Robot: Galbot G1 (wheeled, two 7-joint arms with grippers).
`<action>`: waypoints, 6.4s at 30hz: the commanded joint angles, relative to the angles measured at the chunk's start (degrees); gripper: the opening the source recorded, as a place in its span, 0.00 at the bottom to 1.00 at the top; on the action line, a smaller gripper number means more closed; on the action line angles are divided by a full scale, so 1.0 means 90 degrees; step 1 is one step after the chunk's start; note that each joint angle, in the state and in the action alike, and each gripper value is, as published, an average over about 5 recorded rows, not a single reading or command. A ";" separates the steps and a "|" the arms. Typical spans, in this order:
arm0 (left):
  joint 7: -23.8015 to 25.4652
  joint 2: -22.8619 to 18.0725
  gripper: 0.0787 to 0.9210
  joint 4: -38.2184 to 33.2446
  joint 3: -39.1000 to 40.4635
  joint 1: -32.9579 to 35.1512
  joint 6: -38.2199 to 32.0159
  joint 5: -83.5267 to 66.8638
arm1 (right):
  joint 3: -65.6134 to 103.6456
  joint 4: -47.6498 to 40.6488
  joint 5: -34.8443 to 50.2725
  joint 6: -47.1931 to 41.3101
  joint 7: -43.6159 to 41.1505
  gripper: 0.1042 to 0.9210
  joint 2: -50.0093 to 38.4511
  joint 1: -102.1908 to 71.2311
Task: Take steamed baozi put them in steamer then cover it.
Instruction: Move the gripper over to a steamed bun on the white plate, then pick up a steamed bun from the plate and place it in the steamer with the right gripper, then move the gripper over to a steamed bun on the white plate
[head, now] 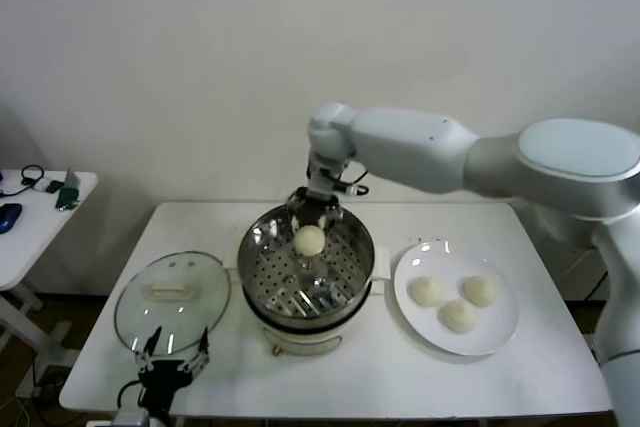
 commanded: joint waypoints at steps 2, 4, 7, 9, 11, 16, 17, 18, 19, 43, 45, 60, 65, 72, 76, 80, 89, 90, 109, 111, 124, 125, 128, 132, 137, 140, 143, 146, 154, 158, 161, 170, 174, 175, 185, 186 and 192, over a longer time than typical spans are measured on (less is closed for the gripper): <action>0.0005 -0.0010 0.88 0.0008 0.0005 -0.0006 0.0009 0.0014 | -0.1395 0.0603 0.3119 -0.1351 -0.1160 0.88 -0.1405 0.1912; 0.0005 -0.0005 0.88 0.0018 0.0008 -0.0020 0.0013 0.0012 | -0.1902 0.0921 0.3590 -0.1953 -0.0964 0.88 -0.1957 0.2141; 0.0007 0.0002 0.88 0.0026 0.0010 -0.0051 0.0024 0.0001 | -0.2594 0.1598 0.3472 -0.2853 -0.0310 0.88 -0.2787 0.2322; 0.0008 0.0009 0.88 0.0029 0.0012 -0.0070 0.0030 -0.0008 | -0.2951 0.2228 0.3137 -0.3698 0.0234 0.88 -0.3370 0.2302; 0.0010 0.0019 0.88 0.0032 0.0013 -0.0083 0.0032 -0.0020 | -0.3178 0.2797 0.2947 -0.4399 0.0657 0.88 -0.3830 0.2185; 0.0008 0.0050 0.88 0.0107 0.0010 -0.0129 0.0025 -0.0041 | -0.2902 0.3702 0.2828 -0.5437 0.1654 0.88 -0.4443 0.1219; 0.0007 0.0051 0.88 0.0124 0.0009 -0.0139 0.0023 -0.0042 | -0.2711 0.3757 0.2829 -0.5605 0.1829 0.88 -0.4467 0.0937; 0.0006 0.0051 0.88 0.0133 0.0009 -0.0145 0.0022 -0.0044 | -0.2493 0.3782 0.2816 -0.5775 0.1996 0.88 -0.4477 0.0641; 0.0007 0.0051 0.88 0.0133 0.0008 -0.0146 0.0022 -0.0047 | -0.2310 0.3776 0.2780 -0.5897 0.2122 0.88 -0.4461 0.0385; -0.0008 -0.0056 0.88 0.0088 -0.0065 -0.0027 -0.0023 -0.0042 | -0.0168 0.1484 0.1459 -0.6035 0.2575 0.88 -0.3078 -0.2663; -0.0010 -0.0060 0.88 0.0095 -0.0062 -0.0029 -0.0023 -0.0037 | -0.0136 0.1370 0.1403 -0.5981 0.2564 0.88 -0.3028 -0.2695; -0.0012 -0.0043 0.88 0.0111 -0.0037 -0.0063 -0.0013 -0.0037 | -0.0022 0.1181 0.1595 -0.5760 0.2385 0.79 -0.2961 -0.2695; -0.0015 -0.0044 0.88 0.0073 -0.0031 -0.0057 -0.0014 -0.0034 | 0.0049 0.1243 0.1654 -0.5646 0.2312 0.75 -0.3016 -0.2583; -0.0016 -0.0061 0.88 -0.0007 -0.0034 -0.0019 -0.0013 -0.0026 | -0.0249 0.1632 0.1953 -0.5373 0.1950 0.74 -0.3318 -0.1514; -0.0017 -0.0054 0.88 -0.0047 -0.0043 -0.0008 0.0000 -0.0025 | -0.1153 0.1940 0.2420 -0.5111 0.1516 0.74 -0.3341 0.0306; -0.0015 -0.0054 0.88 -0.0105 -0.0039 -0.0016 0.0014 -0.0028 | -0.1580 0.2068 0.3076 -0.5033 0.1132 0.74 -0.3050 0.1680; -0.0011 -0.0055 0.88 -0.0207 0.0009 -0.0022 0.0031 -0.0059 | -0.0541 0.3040 0.4560 -0.5808 0.1633 0.74 -0.1888 0.2421; -0.0009 -0.0054 0.88 -0.0231 0.0016 -0.0017 0.0036 -0.0063 | -0.0445 0.3166 0.4664 -0.5919 0.1763 0.74 -0.1759 0.2351; -0.0003 -0.0004 0.88 -0.0454 -0.0074 0.0131 0.0071 -0.0161 | -0.0373 0.2545 0.4428 -0.6580 0.3099 0.74 0.0484 0.0025; -0.0005 -0.0002 0.88 -0.0443 -0.0079 0.0132 0.0066 -0.0163 | -0.0378 0.2478 0.4351 -0.6605 0.3148 0.74 0.0530 -0.0170; -0.0006 0.0012 0.88 -0.0393 -0.0081 0.0105 0.0070 -0.0153 | -0.0304 0.1998 0.3894 -0.6683 0.3462 0.74 0.0681 -0.1044; -0.0006 0.0011 0.88 -0.0391 -0.0081 0.0103 0.0071 -0.0153 | -0.0297 0.1950 0.3881 -0.6681 0.3471 0.74 0.0690 -0.1068; -0.0005 0.0007 0.88 -0.0388 -0.0078 0.0101 0.0075 -0.0151 | -0.0298 0.1827 0.3859 -0.6667 0.3465 0.75 0.0718 -0.1096; -0.0008 0.0008 0.88 -0.0371 -0.0077 0.0100 0.0071 -0.0148 | -0.0305 0.1771 0.3847 -0.6619 0.3426 0.79 0.0708 -0.1041; -0.0009 0.0008 0.88 -0.0374 -0.0081 0.0091 0.0081 -0.0149 | -0.0296 0.1898 0.3870 -0.6361 0.3059 0.87 0.0473 -0.0590; -0.0008 0.0003 0.88 -0.0382 -0.0073 0.0085 0.0092 -0.0143 | -0.0393 0.2040 0.3844 -0.6041 0.2611 0.88 0.0156 -0.0036; -0.0007 -0.0010 0.88 -0.0393 -0.0061 0.0082 0.0106 -0.0131 | -0.0539 0.2175 0.3741 -0.5598 0.1925 0.88 -0.0364 0.0597; -0.0005 -0.0020 0.88 -0.0394 -0.0045 0.0075 0.0121 -0.0119 | -0.0775 0.2308 0.3694 -0.5184 0.1207 0.88 -0.1030 0.1249; 0.0015 -0.0011 0.88 -0.0393 -0.0026 0.0031 0.0185 -0.0111 | -0.2009 0.3244 0.3610 -0.4839 0.0543 0.88 -0.2927 0.2598; 0.0019 0.0001 0.88 -0.0382 -0.0020 0.0008 0.0203 -0.0118 | -0.2731 0.3979 0.2999 -0.4999 0.0903 0.88 -0.3894 0.2718; 0.0019 0.0001 0.88 -0.0384 -0.0013 0.0005 0.0208 -0.0126 | -0.3110 0.4372 0.2521 -0.5195 0.1296 0.88 -0.4476 0.2497; 0.0018 -0.0015 0.88 -0.0400 0.0014 0.0030 0.0209 -0.0117 | -0.2568 0.4485 0.1756 -0.5562 0.1810 0.88 -0.5235 0.0781; 0.0016 -0.0041 0.88 -0.0393 0.0017 0.0052 0.0195 -0.0106 | -0.2173 0.4241 0.1569 -0.5656 0.1896 0.88 -0.5235 0.0127; 0.0014 -0.0047 0.88 -0.0387 0.0014 0.0059 0.0188 -0.0105 | -0.2081 0.4173 0.1508 -0.5667 0.1909 0.88 -0.5225 -0.0036; 0.0000 -0.0087 0.88 -0.0272 -0.0030 0.0044 0.0147 -0.0108 | -0.0966 0.3478 0.1063 -0.5813 0.2080 0.88 -0.4926 -0.1702; 0.0000 -0.0090 0.88 -0.0259 -0.0033 0.0033 0.0148 -0.0109 | -0.0868 0.3426 0.1026 -0.5832 0.2111 0.88 -0.4892 -0.1841; 0.0004 -0.0104 0.88 -0.0131 -0.0031 -0.0057 0.0154 -0.0096 | -0.0351 0.3057 0.0930 -0.5902 0.2325 0.88 -0.4675 -0.2430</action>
